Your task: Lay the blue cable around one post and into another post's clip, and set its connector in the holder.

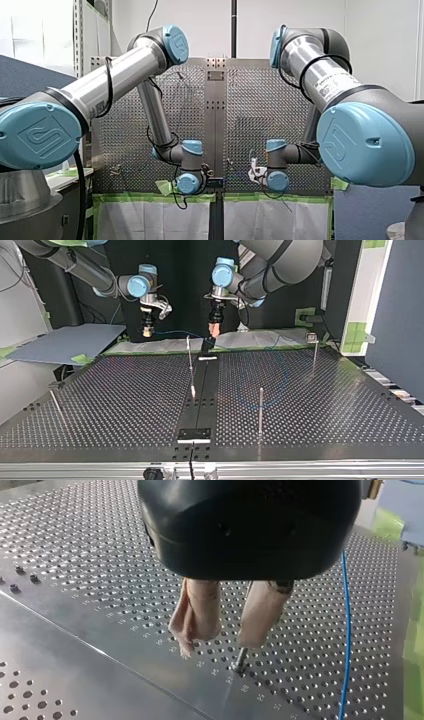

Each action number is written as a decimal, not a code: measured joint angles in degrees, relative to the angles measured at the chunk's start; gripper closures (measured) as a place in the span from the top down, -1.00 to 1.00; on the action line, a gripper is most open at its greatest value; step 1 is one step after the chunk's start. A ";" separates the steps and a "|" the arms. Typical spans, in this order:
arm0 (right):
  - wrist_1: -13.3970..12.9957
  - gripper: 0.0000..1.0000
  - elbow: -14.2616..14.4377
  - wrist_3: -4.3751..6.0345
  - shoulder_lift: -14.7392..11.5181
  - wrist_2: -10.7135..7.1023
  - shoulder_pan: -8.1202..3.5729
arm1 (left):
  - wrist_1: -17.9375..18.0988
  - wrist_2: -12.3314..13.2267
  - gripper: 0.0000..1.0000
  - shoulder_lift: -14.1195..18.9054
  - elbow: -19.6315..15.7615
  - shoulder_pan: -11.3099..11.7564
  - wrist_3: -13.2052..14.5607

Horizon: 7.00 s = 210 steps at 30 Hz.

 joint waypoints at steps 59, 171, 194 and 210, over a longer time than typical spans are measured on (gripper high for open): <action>11.72 0.22 0.30 -3.55 -13.70 2.10 8.66 | -2.95 1.17 1.00 -0.12 -1.74 -0.47 -5.07; 3.71 0.22 2.43 -3.20 -5.12 -0.22 0.82 | 11.53 -3.88 -0.65 -6.03 2.03 -1.64 8.21; 1.86 0.22 1.90 -2.82 -4.69 -4.56 -5.14 | 7.73 -8.93 -0.65 -6.03 5.52 -4.46 21.25; 1.75 0.22 1.80 -3.40 -4.43 -4.64 -7.36 | 2.28 -8.36 -0.65 -6.03 8.76 -6.26 26.79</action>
